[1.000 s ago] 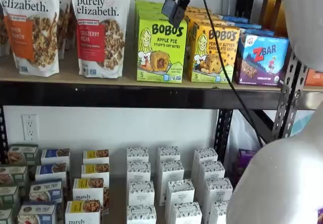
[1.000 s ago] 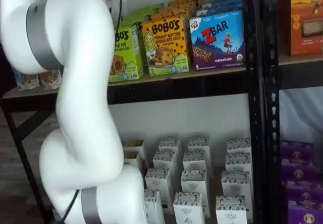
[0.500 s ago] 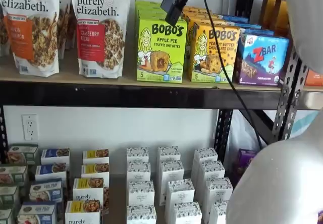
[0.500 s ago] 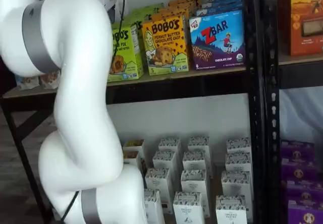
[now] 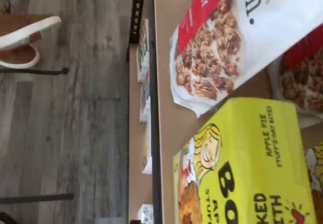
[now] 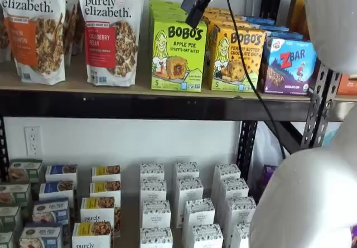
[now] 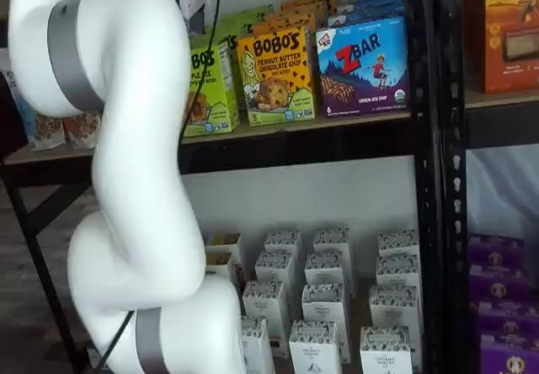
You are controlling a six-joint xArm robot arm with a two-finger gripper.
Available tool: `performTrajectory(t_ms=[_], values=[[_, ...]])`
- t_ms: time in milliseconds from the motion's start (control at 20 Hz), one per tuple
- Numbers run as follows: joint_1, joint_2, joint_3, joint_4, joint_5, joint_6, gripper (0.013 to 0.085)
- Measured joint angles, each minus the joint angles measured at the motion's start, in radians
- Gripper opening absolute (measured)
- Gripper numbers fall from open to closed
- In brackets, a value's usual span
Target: Pick the green box on the top shelf, the fourth from the left
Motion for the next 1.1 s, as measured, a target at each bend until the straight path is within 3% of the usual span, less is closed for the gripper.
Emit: performTrajectory(t_ms=[500, 1100], values=[[-0.002, 0.035, 0.001, -0.034, -0.036, -0.02, 0.085], [0.01, 0.097, -0.059, -0.092, 0.037, -0.017, 0.085]])
